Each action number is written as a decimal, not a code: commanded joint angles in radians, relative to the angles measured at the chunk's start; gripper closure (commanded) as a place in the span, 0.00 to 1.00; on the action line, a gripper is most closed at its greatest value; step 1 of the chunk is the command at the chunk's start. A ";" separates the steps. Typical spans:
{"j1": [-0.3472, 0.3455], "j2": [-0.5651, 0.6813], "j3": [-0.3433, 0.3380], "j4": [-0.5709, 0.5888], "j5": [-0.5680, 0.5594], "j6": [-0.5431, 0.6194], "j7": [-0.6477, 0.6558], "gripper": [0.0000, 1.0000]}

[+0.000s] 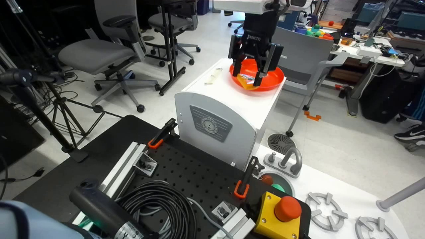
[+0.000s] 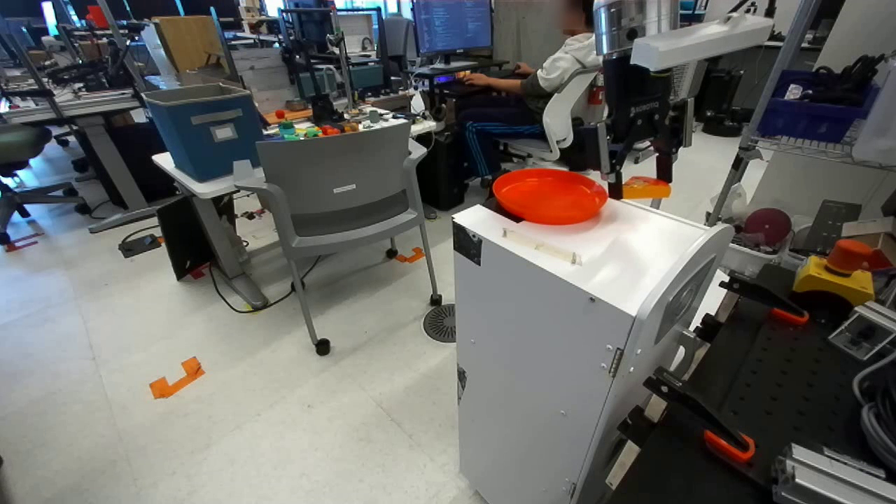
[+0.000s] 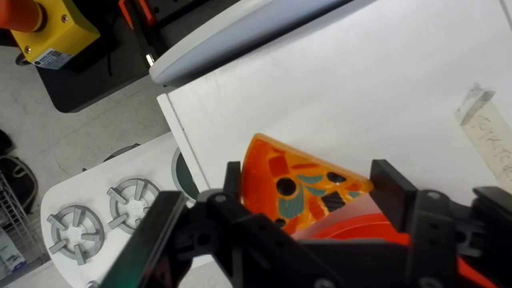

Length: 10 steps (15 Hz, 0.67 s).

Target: Remove the pizza slice from the plate

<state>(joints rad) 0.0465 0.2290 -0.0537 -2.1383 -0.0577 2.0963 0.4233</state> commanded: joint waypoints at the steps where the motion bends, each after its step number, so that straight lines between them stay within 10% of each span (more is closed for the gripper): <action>1: -0.002 -0.018 0.003 -0.018 -0.014 -0.029 -0.015 0.45; 8: -0.001 -0.012 0.001 -0.037 -0.017 -0.022 -0.003 0.45; 10: -0.001 -0.013 0.001 -0.041 -0.018 -0.022 -0.003 0.05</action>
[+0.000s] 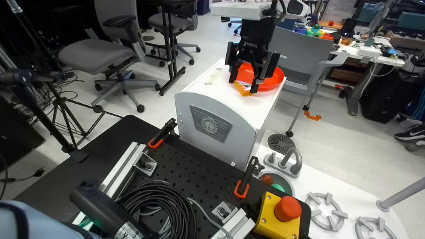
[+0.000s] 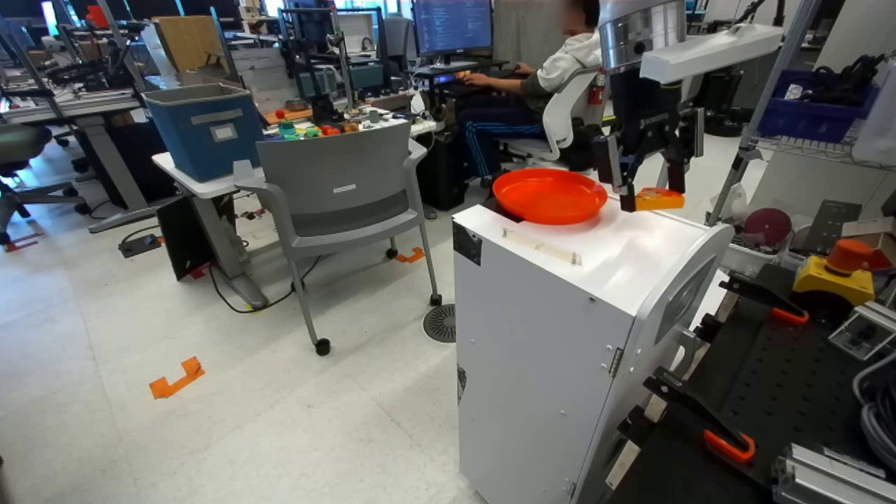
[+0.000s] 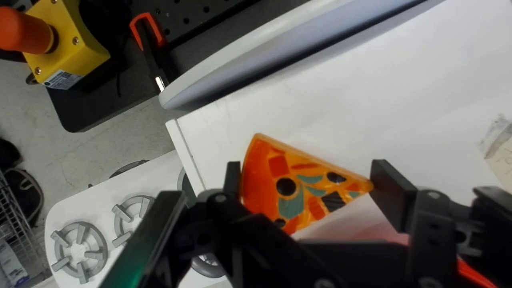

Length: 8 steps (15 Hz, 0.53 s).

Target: Remove the pizza slice from the plate

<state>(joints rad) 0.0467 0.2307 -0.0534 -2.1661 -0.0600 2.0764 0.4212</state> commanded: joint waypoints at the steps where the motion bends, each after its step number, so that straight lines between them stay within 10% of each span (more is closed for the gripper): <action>1: -0.002 -0.015 0.000 -0.015 -0.015 -0.002 0.000 0.04; 8: -0.003 -0.019 0.000 -0.019 -0.012 0.011 0.000 0.00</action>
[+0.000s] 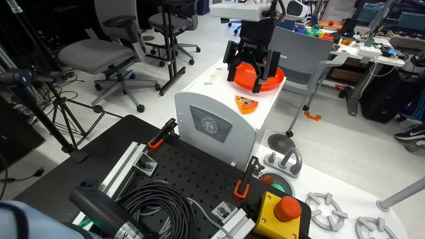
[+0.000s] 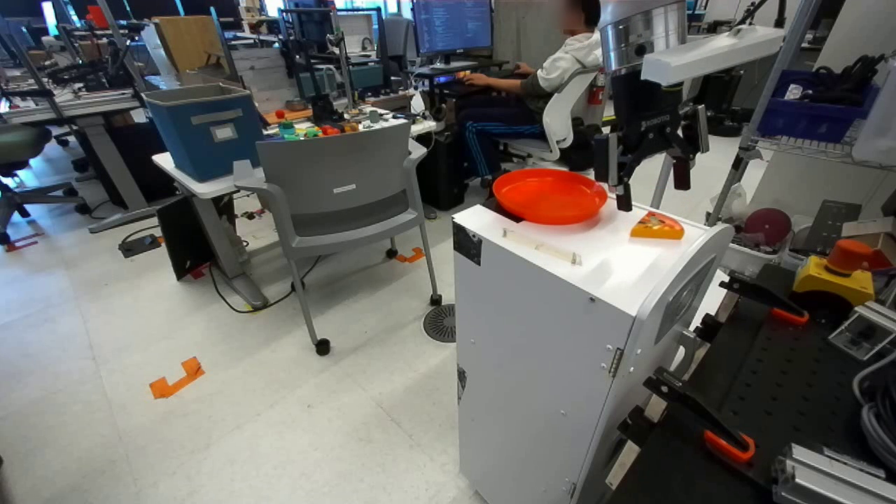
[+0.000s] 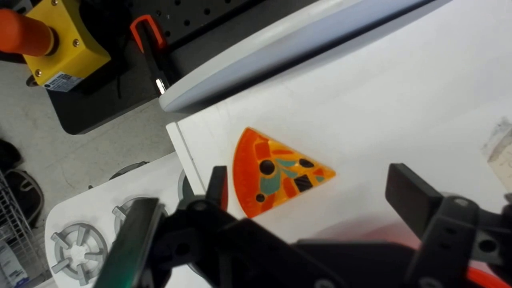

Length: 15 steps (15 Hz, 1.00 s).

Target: Remove the pizza slice from the plate

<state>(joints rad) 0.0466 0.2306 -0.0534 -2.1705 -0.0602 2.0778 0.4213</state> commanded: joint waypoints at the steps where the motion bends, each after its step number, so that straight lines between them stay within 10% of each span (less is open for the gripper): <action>1: -0.003 -0.020 0.000 -0.015 -0.012 0.013 0.001 0.00; 11: 0.018 -0.138 0.007 -0.138 -0.066 0.345 0.075 0.00; 15: 0.008 -0.117 0.017 -0.112 -0.068 0.315 0.052 0.00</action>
